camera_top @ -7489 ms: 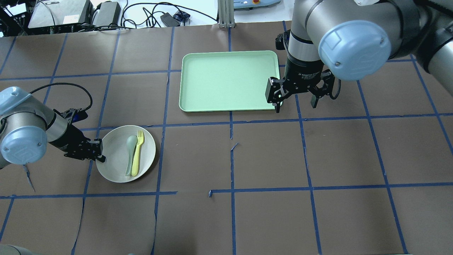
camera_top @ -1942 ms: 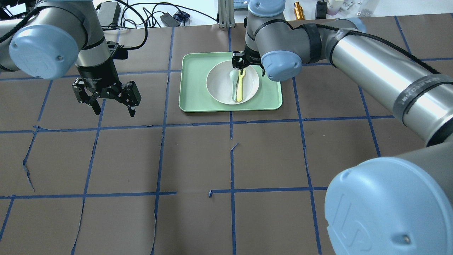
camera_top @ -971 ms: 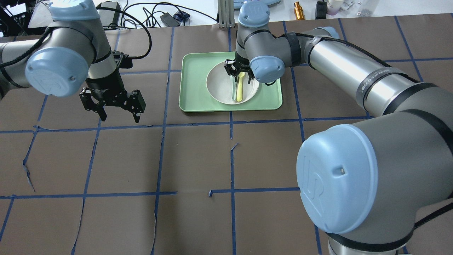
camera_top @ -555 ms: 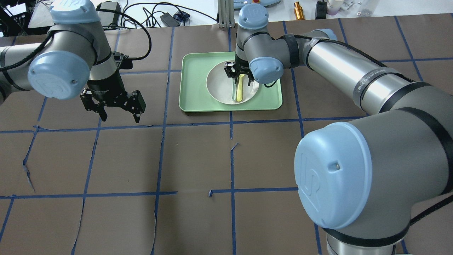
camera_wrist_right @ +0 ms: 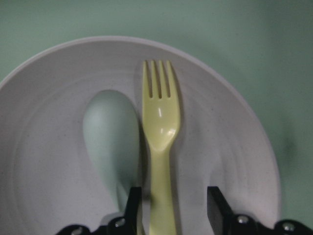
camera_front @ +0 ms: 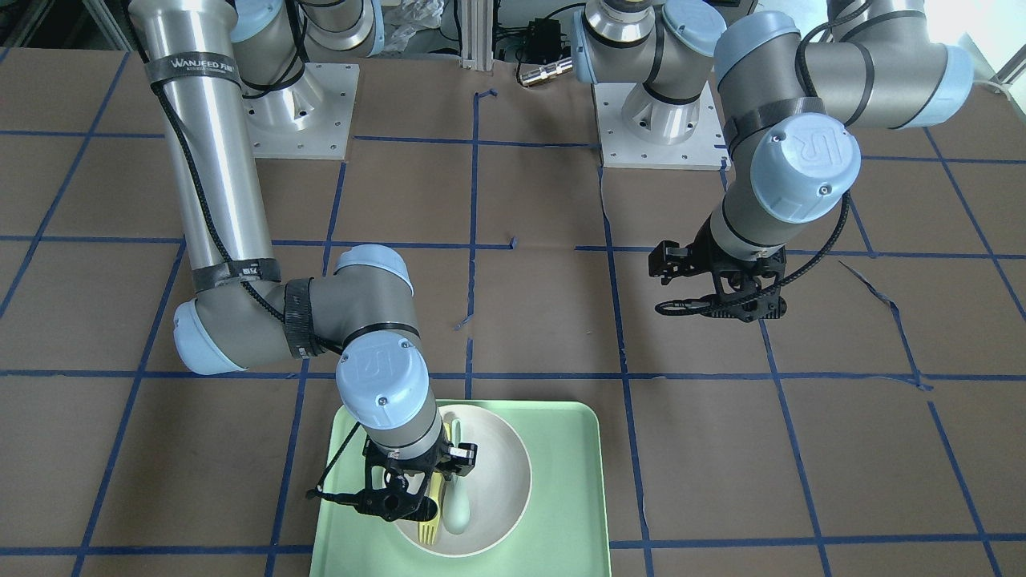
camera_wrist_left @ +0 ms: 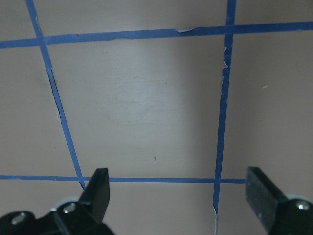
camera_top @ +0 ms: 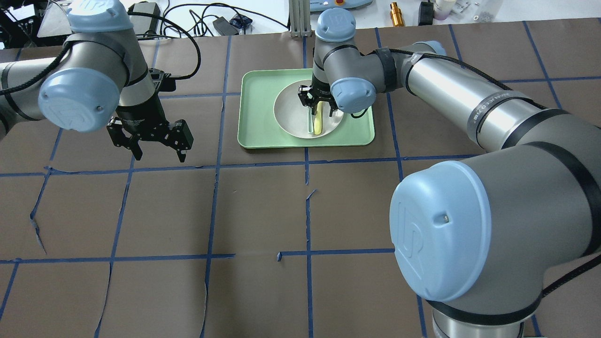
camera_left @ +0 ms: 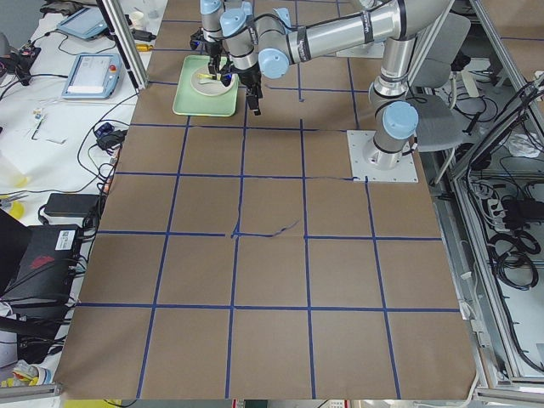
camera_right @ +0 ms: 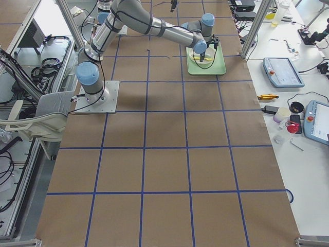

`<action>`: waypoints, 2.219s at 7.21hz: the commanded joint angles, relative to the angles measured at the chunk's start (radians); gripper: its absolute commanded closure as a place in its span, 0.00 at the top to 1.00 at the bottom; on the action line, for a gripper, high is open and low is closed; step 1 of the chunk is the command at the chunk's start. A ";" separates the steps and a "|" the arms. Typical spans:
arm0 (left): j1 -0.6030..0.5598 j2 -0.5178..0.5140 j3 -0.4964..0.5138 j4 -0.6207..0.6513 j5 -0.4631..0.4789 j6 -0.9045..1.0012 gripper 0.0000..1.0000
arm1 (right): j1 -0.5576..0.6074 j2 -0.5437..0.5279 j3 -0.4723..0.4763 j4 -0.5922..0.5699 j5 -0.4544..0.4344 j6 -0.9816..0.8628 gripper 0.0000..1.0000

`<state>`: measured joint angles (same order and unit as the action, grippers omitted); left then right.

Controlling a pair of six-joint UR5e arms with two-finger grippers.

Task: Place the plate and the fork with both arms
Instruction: 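Lift the yellow fork with the right gripper and move it beside the plate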

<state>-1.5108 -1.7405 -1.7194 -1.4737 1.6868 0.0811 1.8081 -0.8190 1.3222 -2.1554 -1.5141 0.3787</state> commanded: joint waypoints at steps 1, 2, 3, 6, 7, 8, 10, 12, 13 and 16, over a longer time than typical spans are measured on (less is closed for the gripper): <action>0.001 0.006 0.001 0.004 0.001 0.002 1.00 | -0.001 0.000 0.000 0.000 0.000 -0.012 0.54; 0.001 0.004 0.001 0.004 0.001 0.002 1.00 | -0.001 -0.005 0.000 0.000 0.000 -0.026 0.54; 0.003 0.004 0.001 0.004 0.002 0.005 1.00 | 0.000 0.003 0.000 0.000 0.000 -0.036 0.54; 0.003 0.004 0.001 0.004 0.004 0.005 1.00 | -0.001 -0.008 0.000 0.014 0.000 -0.072 0.00; 0.003 0.004 0.001 0.004 0.005 0.008 1.00 | -0.001 -0.014 0.002 0.040 0.000 -0.066 0.00; 0.009 0.004 0.001 0.004 0.005 0.009 1.00 | -0.001 -0.019 0.002 0.042 0.002 -0.054 0.00; 0.024 0.006 0.003 0.004 0.005 0.012 1.00 | -0.001 -0.083 0.000 0.051 -0.005 -0.008 0.00; 0.023 0.007 0.009 0.006 0.007 0.009 1.00 | -0.024 -0.144 0.002 0.112 -0.068 -0.065 0.00; 0.023 0.007 0.009 0.004 0.007 0.008 1.00 | -0.042 -0.137 0.009 0.112 -0.139 -0.129 0.00; 0.023 0.010 0.003 0.004 0.002 0.005 1.00 | -0.119 -0.128 0.063 0.112 0.017 -0.266 0.00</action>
<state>-1.4890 -1.7315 -1.7157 -1.4695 1.6902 0.0855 1.7266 -0.9489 1.3462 -2.0436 -1.5459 0.2012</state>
